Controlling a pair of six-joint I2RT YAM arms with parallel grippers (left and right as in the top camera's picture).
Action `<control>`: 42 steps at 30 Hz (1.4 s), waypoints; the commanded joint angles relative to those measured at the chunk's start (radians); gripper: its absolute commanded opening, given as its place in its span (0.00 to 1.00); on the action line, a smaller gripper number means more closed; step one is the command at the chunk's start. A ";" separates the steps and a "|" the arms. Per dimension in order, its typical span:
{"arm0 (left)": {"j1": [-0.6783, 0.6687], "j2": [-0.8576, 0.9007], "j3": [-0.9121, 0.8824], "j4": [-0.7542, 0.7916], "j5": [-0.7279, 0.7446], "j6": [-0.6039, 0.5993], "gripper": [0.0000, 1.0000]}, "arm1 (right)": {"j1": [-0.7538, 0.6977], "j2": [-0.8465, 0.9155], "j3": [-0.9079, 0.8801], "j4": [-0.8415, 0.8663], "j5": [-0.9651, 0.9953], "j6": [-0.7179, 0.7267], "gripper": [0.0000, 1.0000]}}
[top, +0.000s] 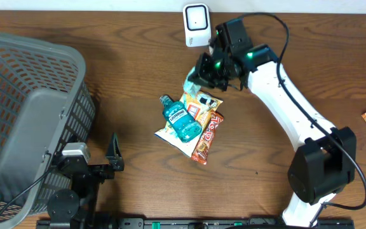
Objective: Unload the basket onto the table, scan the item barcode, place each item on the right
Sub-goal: 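Reach the right gripper to the pile and grasp the green-white wipe pack, then lift the green-white wipe pack off the pile with the right gripper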
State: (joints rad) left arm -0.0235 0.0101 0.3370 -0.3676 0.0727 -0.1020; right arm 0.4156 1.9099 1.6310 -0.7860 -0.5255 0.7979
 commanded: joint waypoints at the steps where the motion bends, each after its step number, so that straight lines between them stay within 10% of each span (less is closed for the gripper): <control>1: 0.000 -0.007 0.008 0.002 -0.005 -0.005 1.00 | 0.001 0.000 -0.089 0.018 -0.053 -0.055 0.01; 33: 0.000 -0.007 0.008 0.001 -0.005 -0.005 1.00 | -0.225 -0.030 -0.359 -0.092 0.102 -0.393 0.01; 39: 0.000 -0.007 0.008 0.002 -0.005 -0.005 1.00 | -0.209 -0.097 -0.359 -0.095 0.237 -0.396 0.44; 42: 0.000 -0.007 0.008 0.001 -0.005 -0.005 1.00 | -0.198 -0.150 -0.359 -0.092 0.319 -0.418 0.49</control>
State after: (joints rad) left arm -0.0235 0.0101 0.3370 -0.3679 0.0727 -0.1020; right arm 0.1944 1.8416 1.2728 -0.8803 -0.3218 0.4122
